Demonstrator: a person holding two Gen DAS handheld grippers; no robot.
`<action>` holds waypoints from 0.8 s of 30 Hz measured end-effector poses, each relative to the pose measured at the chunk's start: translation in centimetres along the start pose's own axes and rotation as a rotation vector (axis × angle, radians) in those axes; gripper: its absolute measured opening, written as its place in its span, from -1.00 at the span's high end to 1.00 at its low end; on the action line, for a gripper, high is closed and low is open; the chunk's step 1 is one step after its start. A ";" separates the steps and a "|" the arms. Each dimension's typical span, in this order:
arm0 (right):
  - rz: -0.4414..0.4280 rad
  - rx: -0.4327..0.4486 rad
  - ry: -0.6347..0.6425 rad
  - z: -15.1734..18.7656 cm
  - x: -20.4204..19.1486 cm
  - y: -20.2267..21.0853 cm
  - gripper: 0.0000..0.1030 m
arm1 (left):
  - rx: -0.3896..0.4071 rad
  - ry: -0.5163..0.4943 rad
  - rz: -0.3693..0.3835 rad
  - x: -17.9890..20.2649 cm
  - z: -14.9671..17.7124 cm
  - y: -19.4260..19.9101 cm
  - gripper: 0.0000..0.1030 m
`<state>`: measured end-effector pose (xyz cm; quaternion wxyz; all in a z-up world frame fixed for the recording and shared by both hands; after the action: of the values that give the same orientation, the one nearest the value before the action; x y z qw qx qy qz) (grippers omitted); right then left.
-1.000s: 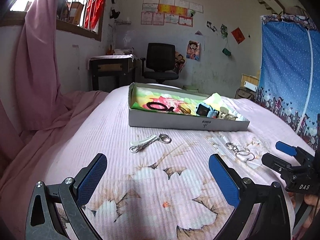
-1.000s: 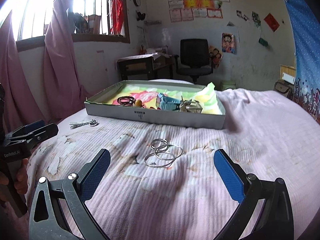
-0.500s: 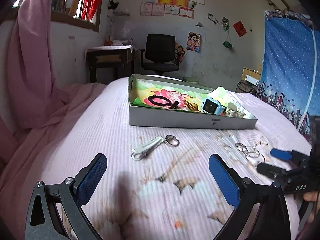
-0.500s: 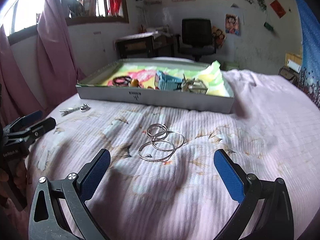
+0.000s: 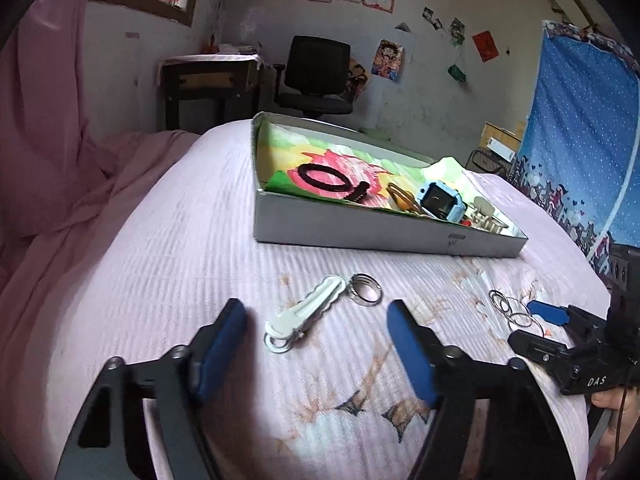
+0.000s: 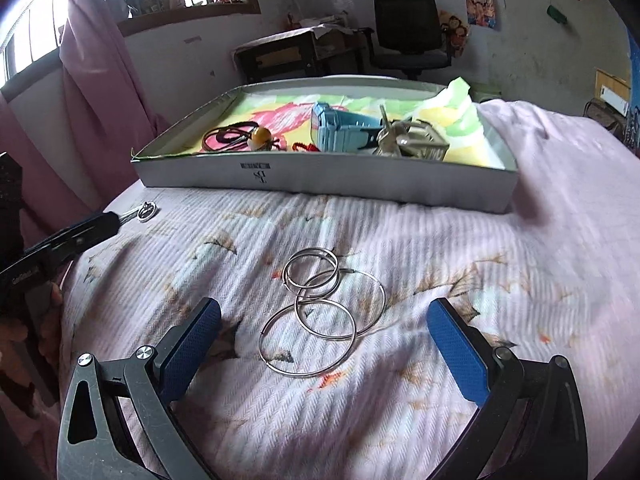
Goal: Organize jewelry
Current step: 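Grasp the white keychain with the left tool while the right tool grasps a large silver ring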
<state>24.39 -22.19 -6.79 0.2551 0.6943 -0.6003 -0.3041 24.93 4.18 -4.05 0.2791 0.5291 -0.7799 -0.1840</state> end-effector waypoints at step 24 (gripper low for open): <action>-0.046 0.032 0.007 0.8 -0.6 0.7 0.16 | -0.001 -0.114 -0.039 2.4 1.1 0.5 0.71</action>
<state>23.25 -21.69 -6.72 0.2390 0.7130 -0.5879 -0.2981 23.20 2.11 -4.02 0.2310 0.5327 -0.7839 -0.2198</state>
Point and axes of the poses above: each gripper's, at about its wrist camera, not at the fingertips, and y roughly against the way its jaws point, x to its right, z to its underside, the point moved 4 cm from there along -y, roughly the way its jaws point, and after that the axes turned 9 degrees about z, right-handed, at the moved point
